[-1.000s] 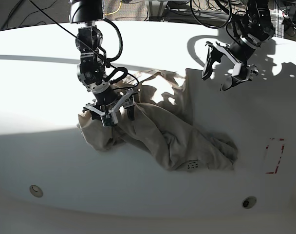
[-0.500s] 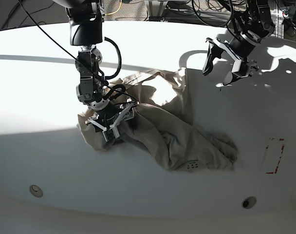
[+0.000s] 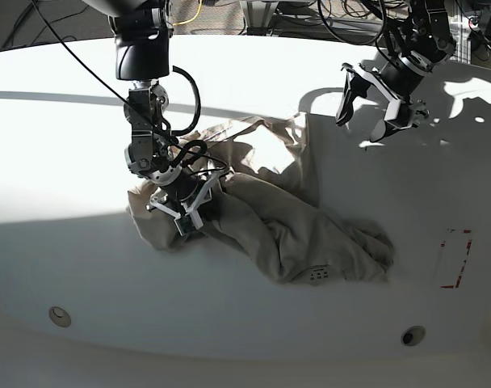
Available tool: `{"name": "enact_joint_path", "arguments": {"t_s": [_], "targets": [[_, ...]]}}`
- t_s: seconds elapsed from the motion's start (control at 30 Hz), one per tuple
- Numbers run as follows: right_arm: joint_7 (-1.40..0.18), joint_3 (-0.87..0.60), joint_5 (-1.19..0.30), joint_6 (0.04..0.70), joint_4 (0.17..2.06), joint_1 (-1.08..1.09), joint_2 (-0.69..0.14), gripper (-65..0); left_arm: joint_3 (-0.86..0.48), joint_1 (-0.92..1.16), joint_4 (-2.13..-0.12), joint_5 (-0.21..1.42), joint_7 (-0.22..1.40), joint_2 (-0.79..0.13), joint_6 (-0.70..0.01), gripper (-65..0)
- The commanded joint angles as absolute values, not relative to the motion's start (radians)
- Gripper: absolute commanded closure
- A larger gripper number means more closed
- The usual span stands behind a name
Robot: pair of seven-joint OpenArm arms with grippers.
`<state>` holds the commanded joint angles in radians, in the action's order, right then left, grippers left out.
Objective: Layout the t-shirt on the table in an organized manner, then fold the t-shirt properly
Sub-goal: 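Grasp the t-shirt fabric with the right gripper and lift it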
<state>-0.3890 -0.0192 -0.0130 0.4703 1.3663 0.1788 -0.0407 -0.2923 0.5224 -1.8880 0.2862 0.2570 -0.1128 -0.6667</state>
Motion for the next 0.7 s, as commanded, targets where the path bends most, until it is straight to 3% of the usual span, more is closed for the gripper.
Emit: {"name": "enact_joint_path", "arguments": {"t_s": [0.27,0.7], "targets": [[-0.447,-0.022,-0.013,0.463,1.575,0.101,-0.039,0.0,-0.278,0.503,-1.886,0.285,0.262,-0.113,-0.667,-40.4],[-0.515,-0.025,-0.005,0.463,1.879,0.045,-0.048,0.0,-0.09,0.394,-1.797,0.285,0.262,-0.108,-0.657,-40.6]]}}
